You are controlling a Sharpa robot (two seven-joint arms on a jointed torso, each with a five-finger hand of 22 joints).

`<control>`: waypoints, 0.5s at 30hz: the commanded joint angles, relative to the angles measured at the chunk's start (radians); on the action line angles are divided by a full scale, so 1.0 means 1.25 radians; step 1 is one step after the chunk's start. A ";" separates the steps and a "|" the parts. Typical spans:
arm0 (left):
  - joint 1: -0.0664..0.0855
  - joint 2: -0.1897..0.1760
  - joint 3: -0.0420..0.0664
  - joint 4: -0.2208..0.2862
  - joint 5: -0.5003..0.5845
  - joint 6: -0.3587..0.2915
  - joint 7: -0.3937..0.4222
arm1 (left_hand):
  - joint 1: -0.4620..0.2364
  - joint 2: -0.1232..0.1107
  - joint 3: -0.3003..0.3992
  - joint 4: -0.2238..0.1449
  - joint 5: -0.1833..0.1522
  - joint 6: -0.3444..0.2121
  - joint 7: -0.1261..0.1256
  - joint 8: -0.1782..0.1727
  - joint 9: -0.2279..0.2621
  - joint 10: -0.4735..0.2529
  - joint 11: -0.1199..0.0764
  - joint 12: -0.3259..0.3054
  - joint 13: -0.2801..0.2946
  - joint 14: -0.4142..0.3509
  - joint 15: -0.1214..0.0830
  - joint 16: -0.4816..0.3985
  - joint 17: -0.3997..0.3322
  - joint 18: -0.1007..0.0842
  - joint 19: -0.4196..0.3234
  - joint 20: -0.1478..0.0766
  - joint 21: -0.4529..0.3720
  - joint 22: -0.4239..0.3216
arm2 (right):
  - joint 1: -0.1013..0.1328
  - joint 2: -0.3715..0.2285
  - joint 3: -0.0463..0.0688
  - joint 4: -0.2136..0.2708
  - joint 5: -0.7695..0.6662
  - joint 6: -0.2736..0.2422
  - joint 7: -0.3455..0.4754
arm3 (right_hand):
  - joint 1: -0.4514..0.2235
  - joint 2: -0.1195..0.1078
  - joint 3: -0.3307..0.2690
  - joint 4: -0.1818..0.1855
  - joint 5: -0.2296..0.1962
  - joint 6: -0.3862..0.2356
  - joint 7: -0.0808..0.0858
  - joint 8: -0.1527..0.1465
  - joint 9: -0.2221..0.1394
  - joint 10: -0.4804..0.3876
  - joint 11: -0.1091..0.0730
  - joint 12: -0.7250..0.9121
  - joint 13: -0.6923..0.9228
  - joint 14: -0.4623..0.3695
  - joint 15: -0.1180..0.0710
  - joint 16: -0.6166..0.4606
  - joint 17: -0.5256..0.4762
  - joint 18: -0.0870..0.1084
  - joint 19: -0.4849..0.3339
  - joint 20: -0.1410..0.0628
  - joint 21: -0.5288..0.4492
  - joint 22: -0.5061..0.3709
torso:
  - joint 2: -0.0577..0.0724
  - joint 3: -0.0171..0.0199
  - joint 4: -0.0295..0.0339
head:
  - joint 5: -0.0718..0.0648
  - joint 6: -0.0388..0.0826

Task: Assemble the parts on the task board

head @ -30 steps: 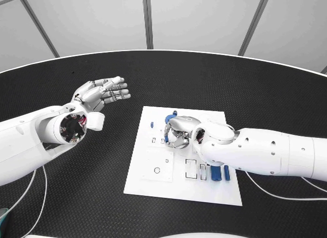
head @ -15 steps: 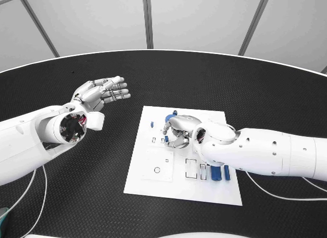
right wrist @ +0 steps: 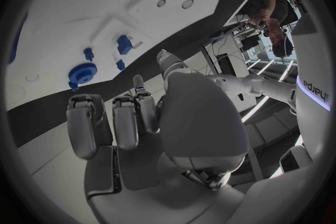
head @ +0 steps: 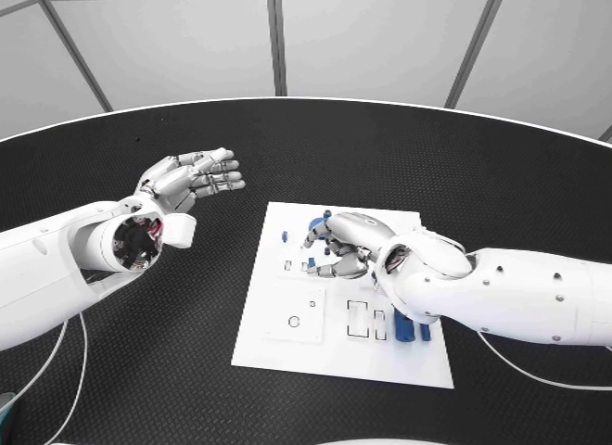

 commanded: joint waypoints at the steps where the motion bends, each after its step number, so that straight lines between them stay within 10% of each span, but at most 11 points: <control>1: -0.001 0.003 0.000 -0.003 -0.020 0.009 -0.017 | -0.001 -0.004 0.014 -0.003 -0.004 0.013 0.009 0.002 0.002 0.016 -0.007 -0.004 0.001 0.051 -0.013 0.025 0.014 0.012 0.035 -0.015 0.025 0.009 | 0.006 -0.067 0.000 0.029 0.120 -0.043 0.102 | 0.020 -0.003 0.014 0.015 0.002 0.027 -0.008 0.019 0.005 -0.053 -0.011 -0.057 0.048 0.044 -0.012 -0.042 0.070 0.017 0.013 -0.010 -0.102 0.161 | -0.004 -0.0008 -0.0057 | -0.007 0.009; 5: -0.003 0.006 0.000 -0.005 -0.084 0.029 -0.067 | 0.005 -0.007 0.032 -0.014 -0.005 0.026 0.000 0.007 0.005 0.043 -0.018 -0.002 0.002 0.101 -0.030 0.052 0.036 0.012 0.067 -0.034 0.058 0.024 | 0.016 -0.122 0.000 0.028 0.374 -0.070 0.206 | 0.023 -0.002 0.043 0.025 0.007 0.046 -0.018 0.032 0.005 -0.096 -0.024 -0.123 -0.016 0.023 -0.024 -0.091 -0.003 0.039 -0.043 -0.022 -0.205 0.112 | -0.009 0.0010 -0.0142 | -0.011 0.019; 6: -0.003 0.006 0.000 -0.005 -0.101 0.034 -0.082 | 0.006 -0.009 0.038 -0.017 -0.005 0.032 -0.005 0.010 0.006 0.057 -0.025 0.001 0.003 0.124 -0.038 0.066 0.046 0.012 0.082 -0.042 0.073 0.031 | 0.018 -0.131 0.000 0.024 0.425 -0.072 0.224 | 0.034 -0.003 0.072 0.025 0.021 0.048 -0.021 0.033 0.003 -0.259 -0.026 -0.354 -0.224 -0.067 -0.027 -0.243 -0.215 0.088 -0.185 -0.026 -0.446 -0.004 | -0.011 0.0023 -0.0187 | -0.010 0.021; 9: -0.004 0.009 0.000 -0.003 -0.171 0.051 -0.149 | -0.007 -0.017 0.054 -0.022 -0.006 0.059 -0.024 0.022 0.016 0.125 -0.052 0.011 0.008 0.250 -0.076 0.183 0.124 0.010 0.151 -0.087 0.170 0.082 | 0.023 -0.163 0.000 0.008 0.590 -0.075 0.287 | 0.033 -0.023 0.115 0.022 0.077 0.057 -0.024 0.038 0.003 -0.312 -0.029 -0.581 -0.424 -0.180 -0.028 -0.510 -0.490 0.135 -0.333 -0.026 -0.764 -0.178 | -0.017 0.0051 -0.0271 | -0.014 0.028; 15: -0.004 0.016 0.000 0.000 -0.283 0.088 -0.274 | -0.070 -0.027 0.047 0.012 -0.008 0.067 -0.046 0.026 0.039 0.215 -0.080 0.051 0.052 0.331 -0.104 0.461 0.352 0.010 0.189 -0.119 0.323 0.174 | 0.028 -0.203 0.001 -0.009 0.724 -0.072 0.346 | 0.030 -0.038 0.184 0.015 0.073 0.073 -0.022 0.040 0.007 -0.219 -0.022 -0.862 -0.677 -0.198 -0.014 -0.754 -0.578 0.130 -0.349 -0.013 -0.877 -0.265 | -0.027 0.0090 -0.0383 | -0.016 0.033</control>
